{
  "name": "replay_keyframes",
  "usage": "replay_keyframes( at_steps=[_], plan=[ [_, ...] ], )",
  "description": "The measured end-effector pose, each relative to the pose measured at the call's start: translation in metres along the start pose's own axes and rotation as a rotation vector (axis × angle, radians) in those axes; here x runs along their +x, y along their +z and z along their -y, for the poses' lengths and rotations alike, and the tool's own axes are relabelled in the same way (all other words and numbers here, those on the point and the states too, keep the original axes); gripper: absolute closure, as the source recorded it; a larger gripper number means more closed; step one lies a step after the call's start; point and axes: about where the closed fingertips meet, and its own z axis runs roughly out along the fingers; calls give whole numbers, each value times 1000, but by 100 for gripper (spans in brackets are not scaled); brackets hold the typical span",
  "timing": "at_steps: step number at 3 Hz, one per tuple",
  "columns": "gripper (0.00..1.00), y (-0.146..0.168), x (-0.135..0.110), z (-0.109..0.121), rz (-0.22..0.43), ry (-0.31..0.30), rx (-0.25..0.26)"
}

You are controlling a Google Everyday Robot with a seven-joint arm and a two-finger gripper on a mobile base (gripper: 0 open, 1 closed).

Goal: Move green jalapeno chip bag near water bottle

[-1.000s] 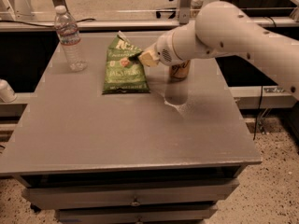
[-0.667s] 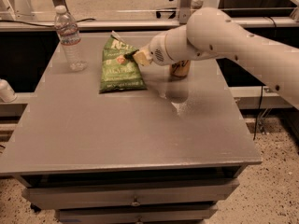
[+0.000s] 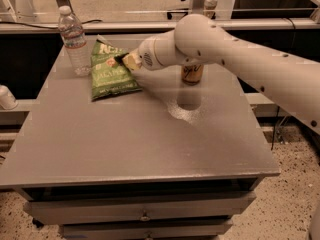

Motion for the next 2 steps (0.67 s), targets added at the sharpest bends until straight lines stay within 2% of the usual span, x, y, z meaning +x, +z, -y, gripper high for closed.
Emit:
replay_keyframes(
  at_steps=[1,2],
  plan=[
    [100,10,4,1,-9,8,4],
    [81,15,8,5,-21,11,13]
  ],
)
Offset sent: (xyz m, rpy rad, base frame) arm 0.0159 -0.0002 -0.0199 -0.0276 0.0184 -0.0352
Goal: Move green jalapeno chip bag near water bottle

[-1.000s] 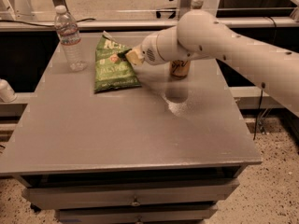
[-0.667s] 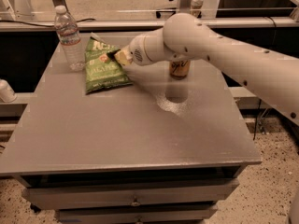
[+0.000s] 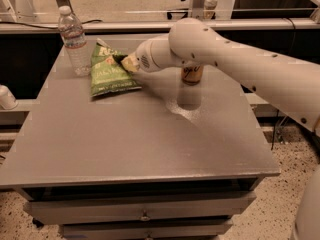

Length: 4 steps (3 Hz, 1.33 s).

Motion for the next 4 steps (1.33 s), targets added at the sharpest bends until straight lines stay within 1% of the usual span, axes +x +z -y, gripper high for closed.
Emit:
replay_keyframes(
  at_steps=[2,3,4],
  plan=[
    [36,4,2,2,-9,-6,6],
    [13,7,4,0,-13,-3,-5],
    [0,8,3,-2,-16,-6,-12]
  ],
)
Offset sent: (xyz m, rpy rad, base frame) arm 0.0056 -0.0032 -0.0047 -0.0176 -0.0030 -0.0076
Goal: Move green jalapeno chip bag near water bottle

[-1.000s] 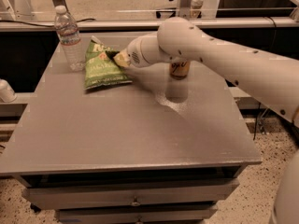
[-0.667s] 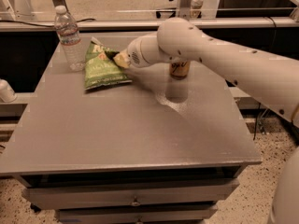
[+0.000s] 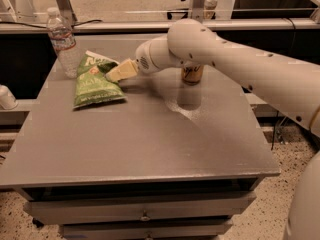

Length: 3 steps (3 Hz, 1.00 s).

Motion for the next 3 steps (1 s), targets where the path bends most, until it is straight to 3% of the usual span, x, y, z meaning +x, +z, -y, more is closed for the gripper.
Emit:
replay_keyframes(
  at_steps=[3],
  plan=[
    [0,-52,-1,23,-53,-90,23]
  ],
)
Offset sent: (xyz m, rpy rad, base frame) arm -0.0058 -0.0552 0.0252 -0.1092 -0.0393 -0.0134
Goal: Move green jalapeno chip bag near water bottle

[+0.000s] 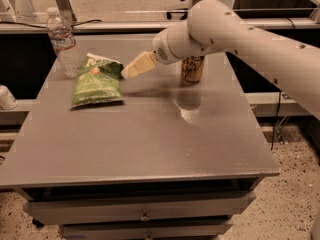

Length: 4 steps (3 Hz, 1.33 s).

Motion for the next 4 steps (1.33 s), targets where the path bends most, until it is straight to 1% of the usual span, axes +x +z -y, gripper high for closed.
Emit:
replay_keyframes(
  at_steps=[1,2,3,4],
  plan=[
    [0,-28,-3,5,-1,-64,-43],
    [0,-57,-10,3,14,-138,-94],
    [0,-94,-13,5,54,-192,-115],
    [0,-135,-6,11,90,-228,-104]
  ],
)
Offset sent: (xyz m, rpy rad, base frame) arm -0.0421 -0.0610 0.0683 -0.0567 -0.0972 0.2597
